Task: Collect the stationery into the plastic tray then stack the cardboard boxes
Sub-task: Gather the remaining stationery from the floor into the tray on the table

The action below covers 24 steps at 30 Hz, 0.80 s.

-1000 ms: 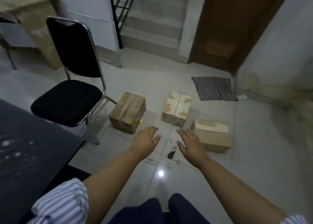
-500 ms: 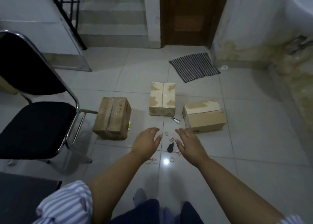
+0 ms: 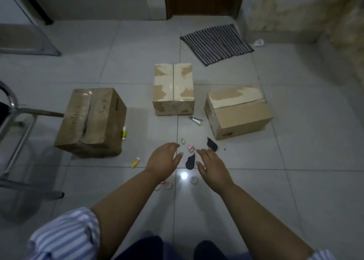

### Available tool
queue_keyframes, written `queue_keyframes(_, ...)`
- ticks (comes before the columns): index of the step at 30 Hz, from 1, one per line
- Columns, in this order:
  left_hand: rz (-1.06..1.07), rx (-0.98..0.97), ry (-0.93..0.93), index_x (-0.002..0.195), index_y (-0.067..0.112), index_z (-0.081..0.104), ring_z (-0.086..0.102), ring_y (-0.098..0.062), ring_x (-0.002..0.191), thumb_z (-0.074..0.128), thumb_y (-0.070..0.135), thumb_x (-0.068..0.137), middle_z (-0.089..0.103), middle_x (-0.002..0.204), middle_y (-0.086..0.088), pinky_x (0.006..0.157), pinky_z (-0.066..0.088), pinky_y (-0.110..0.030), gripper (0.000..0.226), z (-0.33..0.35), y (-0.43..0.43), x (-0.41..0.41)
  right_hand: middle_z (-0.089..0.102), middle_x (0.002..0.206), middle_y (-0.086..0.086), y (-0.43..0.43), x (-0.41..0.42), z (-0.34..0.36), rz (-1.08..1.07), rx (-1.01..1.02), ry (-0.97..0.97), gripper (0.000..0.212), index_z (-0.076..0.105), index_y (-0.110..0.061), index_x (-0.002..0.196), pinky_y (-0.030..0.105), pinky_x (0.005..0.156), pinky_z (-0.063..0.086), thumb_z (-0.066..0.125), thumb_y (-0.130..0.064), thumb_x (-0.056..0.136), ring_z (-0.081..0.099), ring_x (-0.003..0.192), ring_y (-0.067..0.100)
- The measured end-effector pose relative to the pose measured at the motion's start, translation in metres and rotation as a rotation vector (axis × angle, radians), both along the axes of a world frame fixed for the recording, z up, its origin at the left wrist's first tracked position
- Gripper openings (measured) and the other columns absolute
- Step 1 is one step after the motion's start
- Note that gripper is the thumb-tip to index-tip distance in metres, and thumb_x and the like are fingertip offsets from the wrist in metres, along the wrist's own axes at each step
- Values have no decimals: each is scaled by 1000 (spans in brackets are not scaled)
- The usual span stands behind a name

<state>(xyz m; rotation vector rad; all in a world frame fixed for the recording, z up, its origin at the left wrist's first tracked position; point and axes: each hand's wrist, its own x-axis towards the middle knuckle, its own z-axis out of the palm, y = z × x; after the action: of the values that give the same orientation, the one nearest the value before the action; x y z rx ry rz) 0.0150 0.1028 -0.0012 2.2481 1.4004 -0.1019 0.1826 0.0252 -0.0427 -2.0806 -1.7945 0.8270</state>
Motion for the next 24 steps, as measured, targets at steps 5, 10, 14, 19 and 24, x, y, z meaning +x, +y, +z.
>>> queue_keyframes(5,-87,96,7,137,14,44,46,-19,127,38,38,98,48,141,-5,105,34,-28,46,-126,42,1,39,146,6,34,5,-134,41,51,-33,44,36,-14,141,33,112,26,39,-25,98,30,138,24)
queue_keyframes(10,-162,207,45,138,17,42,46,-20,127,37,41,98,47,142,-3,106,34,-32,47,-228,76,-10,39,146,8,72,-1,-240,125,168,-85,45,35,-14,141,29,111,22,40,-25,98,27,139,22)
queue_keyframes(14,-130,200,12,139,16,41,42,-19,131,37,41,98,45,144,-4,107,33,-33,48,-262,79,-14,39,146,7,74,-10,-269,117,215,-69,45,34,-15,142,30,112,24,39,-26,99,26,140,21)
queue_keyframes(19,-73,28,-26,140,17,39,39,-19,134,37,42,98,42,146,-4,108,33,-32,49,-276,58,-24,39,145,5,42,-30,-276,93,127,-20,46,33,-18,142,33,109,28,40,-27,98,33,134,18)
queue_keyframes(24,-107,-42,37,140,19,39,43,-19,130,41,41,97,44,145,-3,104,37,-32,48,-297,50,-44,48,135,5,41,-56,-303,215,44,-32,41,45,-15,134,30,101,36,47,-26,95,41,125,19)
